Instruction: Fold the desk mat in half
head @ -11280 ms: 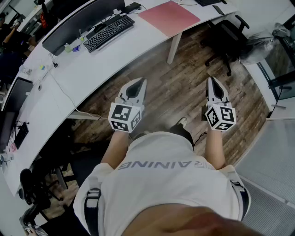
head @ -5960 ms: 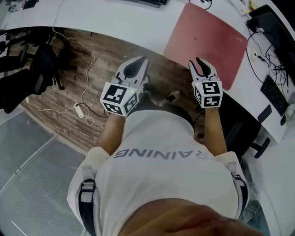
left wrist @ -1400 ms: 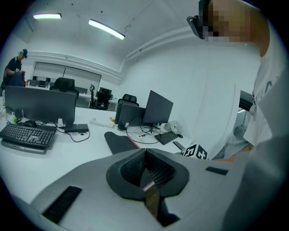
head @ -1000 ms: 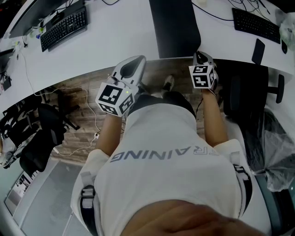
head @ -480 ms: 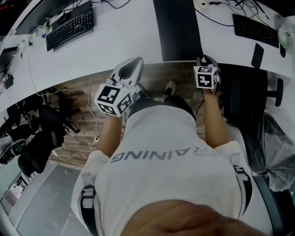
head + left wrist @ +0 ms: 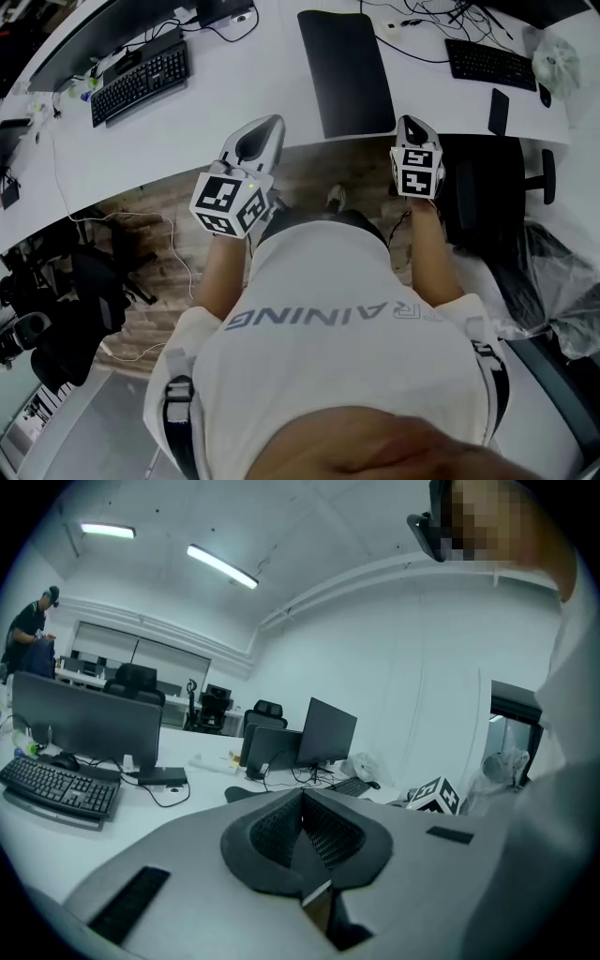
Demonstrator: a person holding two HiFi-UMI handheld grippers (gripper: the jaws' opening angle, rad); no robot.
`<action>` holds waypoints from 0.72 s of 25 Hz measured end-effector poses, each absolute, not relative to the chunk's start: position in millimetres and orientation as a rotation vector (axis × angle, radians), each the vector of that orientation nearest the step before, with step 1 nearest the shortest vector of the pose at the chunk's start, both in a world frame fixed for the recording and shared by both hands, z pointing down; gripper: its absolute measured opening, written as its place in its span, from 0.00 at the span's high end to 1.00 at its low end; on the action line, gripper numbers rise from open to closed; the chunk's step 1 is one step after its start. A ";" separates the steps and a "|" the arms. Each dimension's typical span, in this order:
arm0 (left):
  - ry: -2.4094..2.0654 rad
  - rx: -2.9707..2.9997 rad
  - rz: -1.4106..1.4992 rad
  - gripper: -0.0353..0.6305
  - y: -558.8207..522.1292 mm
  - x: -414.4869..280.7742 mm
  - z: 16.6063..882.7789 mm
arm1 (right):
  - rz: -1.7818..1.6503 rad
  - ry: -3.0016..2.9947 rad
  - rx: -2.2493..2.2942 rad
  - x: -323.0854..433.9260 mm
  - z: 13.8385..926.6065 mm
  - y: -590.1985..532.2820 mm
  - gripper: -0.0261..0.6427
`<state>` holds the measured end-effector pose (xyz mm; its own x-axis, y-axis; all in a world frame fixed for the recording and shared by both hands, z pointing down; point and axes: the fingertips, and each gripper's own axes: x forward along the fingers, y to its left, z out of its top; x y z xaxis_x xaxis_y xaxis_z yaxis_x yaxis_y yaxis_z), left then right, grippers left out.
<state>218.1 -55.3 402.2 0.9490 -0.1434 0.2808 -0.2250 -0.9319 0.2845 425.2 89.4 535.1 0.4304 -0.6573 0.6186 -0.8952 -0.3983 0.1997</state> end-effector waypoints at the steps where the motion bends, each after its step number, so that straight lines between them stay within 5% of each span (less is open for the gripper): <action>1: -0.270 2.794 0.356 0.91 -57.2 216.4 397.8 | 0.593 -1.309 2.197 423.5 525.3 87.4 0.92; 18: -0.353 2.908 0.186 0.91 -98.4 167.3 331.3 | 0.243 -1.593 2.334 343.7 364.1 27.0 0.93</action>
<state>167.3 -98.4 331.3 0.9634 -0.2226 0.1491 -0.2486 -0.9503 0.1876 343.7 27.0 364.1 0.3692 -0.8775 0.3061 -0.9288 -0.3375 0.1531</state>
